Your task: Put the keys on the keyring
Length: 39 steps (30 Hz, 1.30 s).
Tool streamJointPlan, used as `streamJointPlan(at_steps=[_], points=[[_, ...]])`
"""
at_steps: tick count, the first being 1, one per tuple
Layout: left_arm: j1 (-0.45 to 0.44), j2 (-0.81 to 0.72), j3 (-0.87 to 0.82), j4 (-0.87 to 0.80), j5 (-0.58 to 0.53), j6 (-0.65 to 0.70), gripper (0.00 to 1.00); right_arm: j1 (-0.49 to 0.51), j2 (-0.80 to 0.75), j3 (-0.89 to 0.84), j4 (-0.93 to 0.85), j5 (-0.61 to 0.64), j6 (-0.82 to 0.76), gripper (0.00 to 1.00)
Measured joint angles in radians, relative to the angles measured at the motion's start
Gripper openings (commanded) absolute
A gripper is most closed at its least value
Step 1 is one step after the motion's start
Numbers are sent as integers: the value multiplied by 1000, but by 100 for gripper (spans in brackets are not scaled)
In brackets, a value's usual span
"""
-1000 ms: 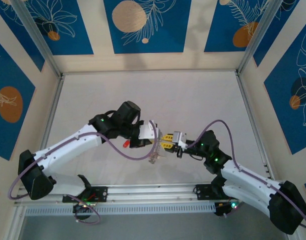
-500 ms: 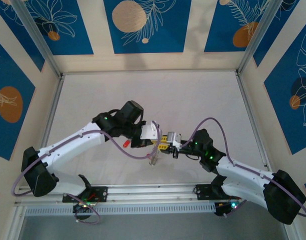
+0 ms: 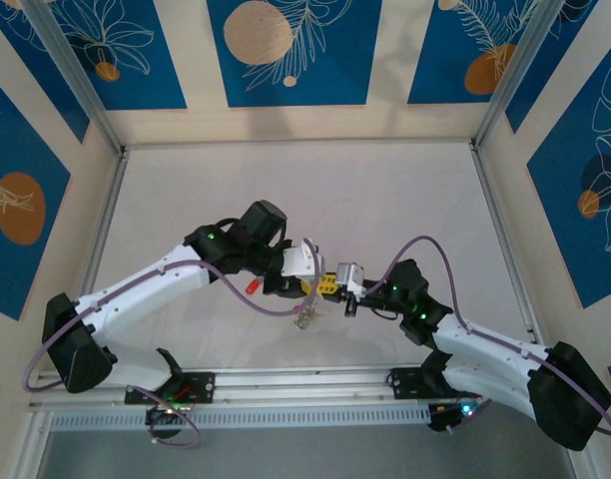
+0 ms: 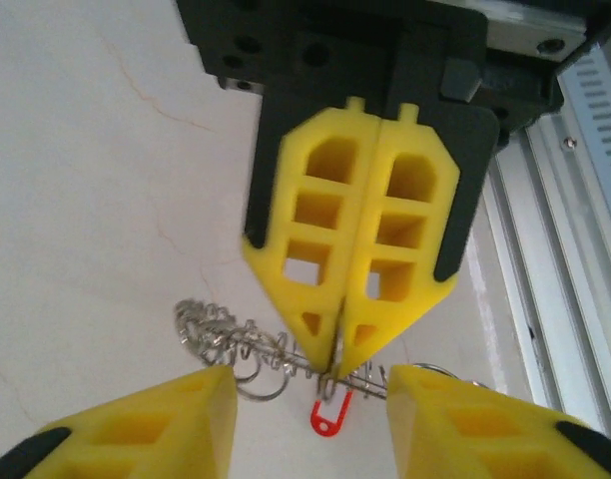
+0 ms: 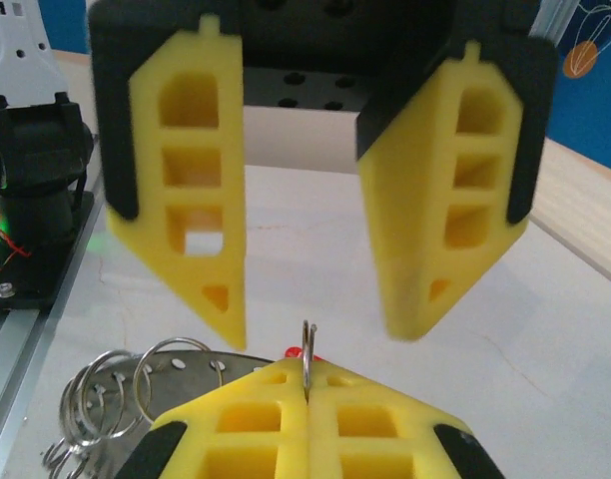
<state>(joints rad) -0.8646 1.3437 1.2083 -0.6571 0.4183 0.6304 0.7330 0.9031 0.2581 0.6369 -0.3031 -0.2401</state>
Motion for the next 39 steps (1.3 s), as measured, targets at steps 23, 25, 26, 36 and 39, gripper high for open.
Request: streamJointPlan(at_steps=[23,25,26,36,39], points=[[343,-107,-251,126,-71,-824,90,-26,-86,-67,-45,-180,-450,0],[344,-48,-249,90,-129,-901,73,-38,-82,-48,-68,-179,-448,0],[346,-8,-246,68,-149,-939,66,-42,-80,-43,-71,-177,-445,0],[350,313,-195,-70,-208,-1178,48,-39,-78,-42,-73,-108,-377,0],[349,339,-143,-72,-223,-1211,41,-39,-82,-42,-77,-96,-370,0]])
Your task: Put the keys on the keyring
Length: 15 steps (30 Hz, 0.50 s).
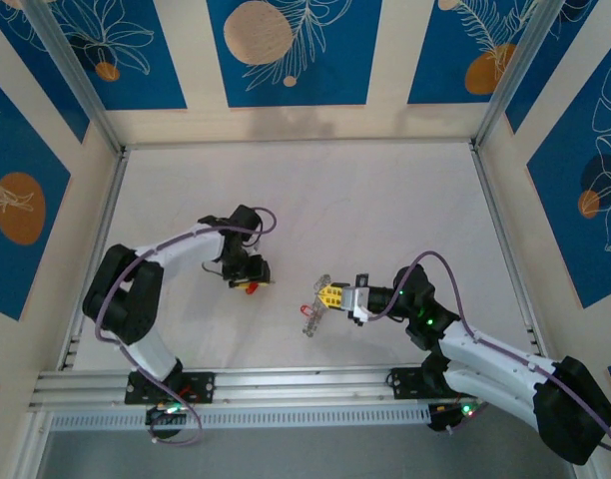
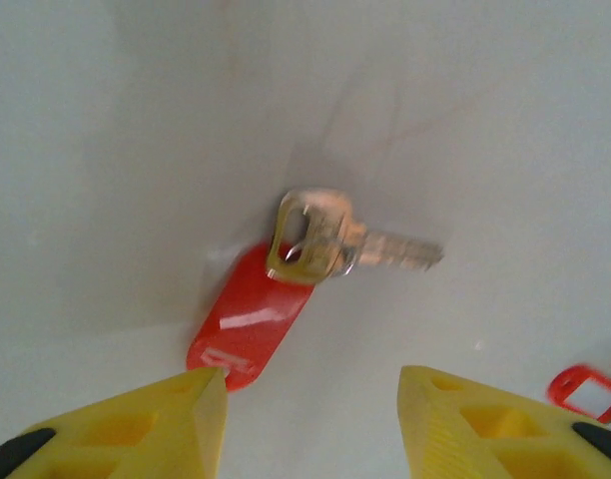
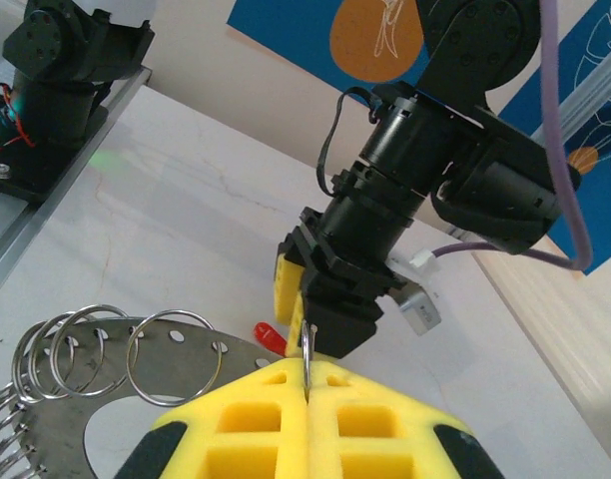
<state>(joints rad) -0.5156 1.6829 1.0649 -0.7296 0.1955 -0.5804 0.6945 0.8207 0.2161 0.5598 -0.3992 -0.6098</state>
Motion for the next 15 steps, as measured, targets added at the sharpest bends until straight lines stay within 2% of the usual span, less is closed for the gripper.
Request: streamJointPlan(at_steps=[5,9,15], points=[[-43,40,91,-59,-134,-79,33,2,-2,0,-3,5,4,0],[-85,108,179,-113,-208,-146,35,5,-4,0,-6,8,8,0],[-112,158,208,-151,-235,-250,37,5,-29,0,-25,7,8,0]])
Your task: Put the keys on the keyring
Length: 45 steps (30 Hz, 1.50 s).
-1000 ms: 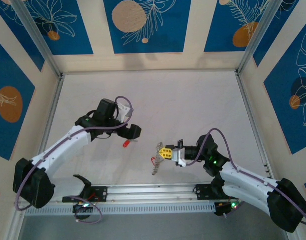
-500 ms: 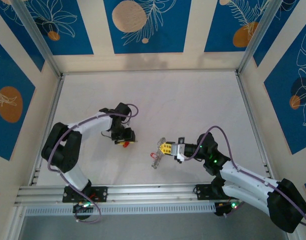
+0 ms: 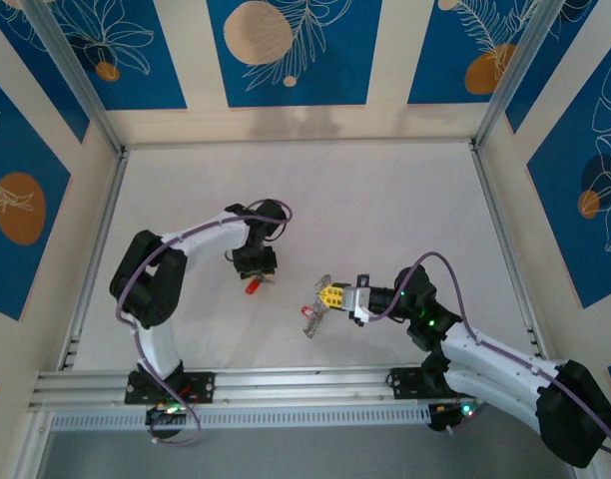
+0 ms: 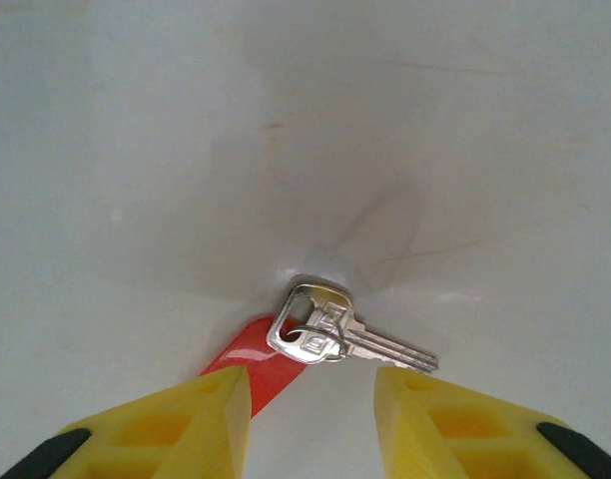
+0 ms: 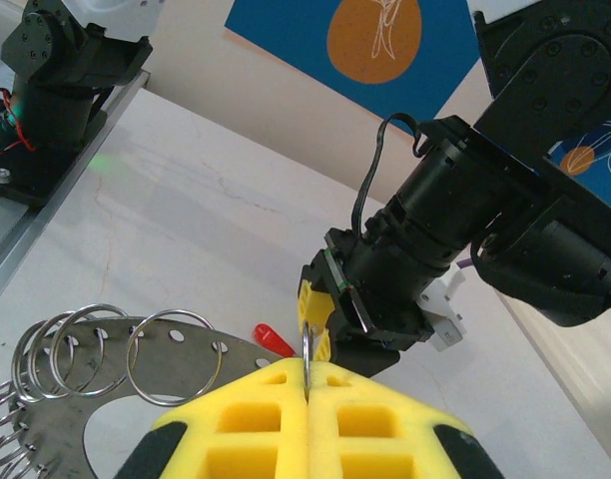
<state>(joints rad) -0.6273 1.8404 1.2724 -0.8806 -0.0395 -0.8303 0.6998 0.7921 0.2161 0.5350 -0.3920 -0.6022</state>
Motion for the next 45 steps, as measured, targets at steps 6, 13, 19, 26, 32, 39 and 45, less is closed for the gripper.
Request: streamJointPlan(at_steps=[6,13,19,26,32,39,45], points=[[-22,22,4,-10,-14,-69,37,0,-6,0,-6,1,4,0],[-26,78,21,-3,-15,-115,34,0,-48,-5,-7,8,12,0],[-26,80,33,-3,-25,-132,25,0,-95,-21,-14,23,23,0],[-26,80,33,-10,-42,-133,19,0,-117,-38,-28,27,34,0],[-26,79,33,-28,-60,-133,13,0,-130,-40,-31,30,34,0],[-29,56,29,-42,-71,-137,3,0,-146,-47,-33,31,45,0],[-30,38,26,-45,-85,-135,0,0,-150,-48,-35,30,52,0]])
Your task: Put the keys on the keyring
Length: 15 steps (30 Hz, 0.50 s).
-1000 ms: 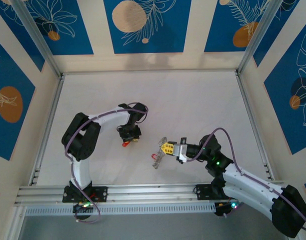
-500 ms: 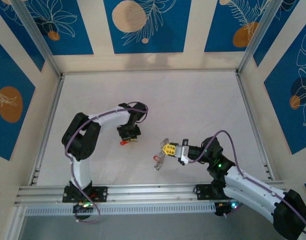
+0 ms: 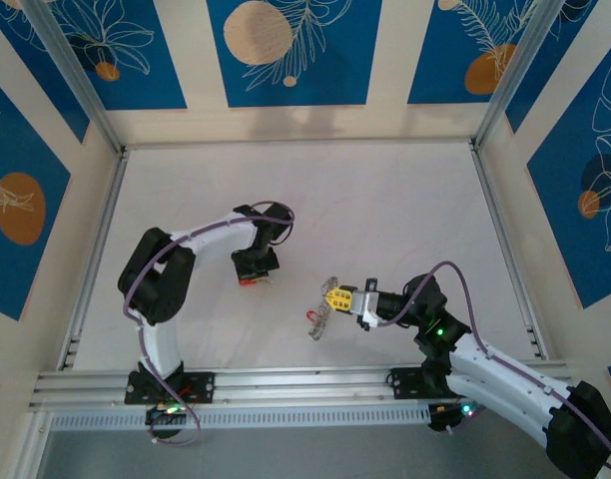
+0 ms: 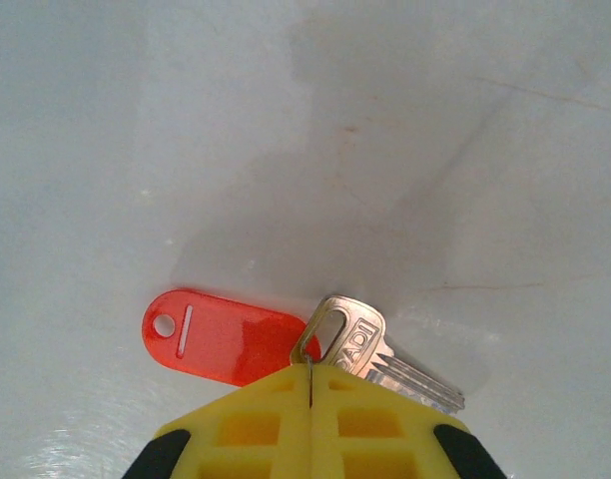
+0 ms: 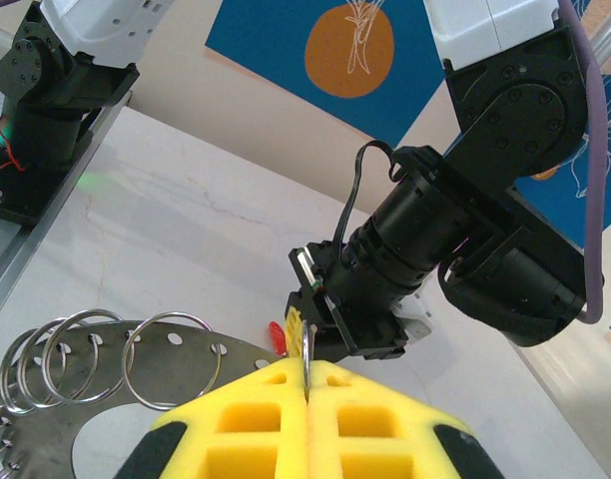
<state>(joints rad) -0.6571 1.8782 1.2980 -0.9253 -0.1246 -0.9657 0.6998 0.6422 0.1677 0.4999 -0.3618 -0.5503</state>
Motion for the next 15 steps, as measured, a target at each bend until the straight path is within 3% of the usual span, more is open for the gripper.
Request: streamJointPlan(at_steps=[8,15], points=[[0,-39,-20,37,13,111,0,0,0,0,-6,3,5,0],[-21,-355,-170,268,60,473,0,-1,19,0,-26,-4,14,0]])
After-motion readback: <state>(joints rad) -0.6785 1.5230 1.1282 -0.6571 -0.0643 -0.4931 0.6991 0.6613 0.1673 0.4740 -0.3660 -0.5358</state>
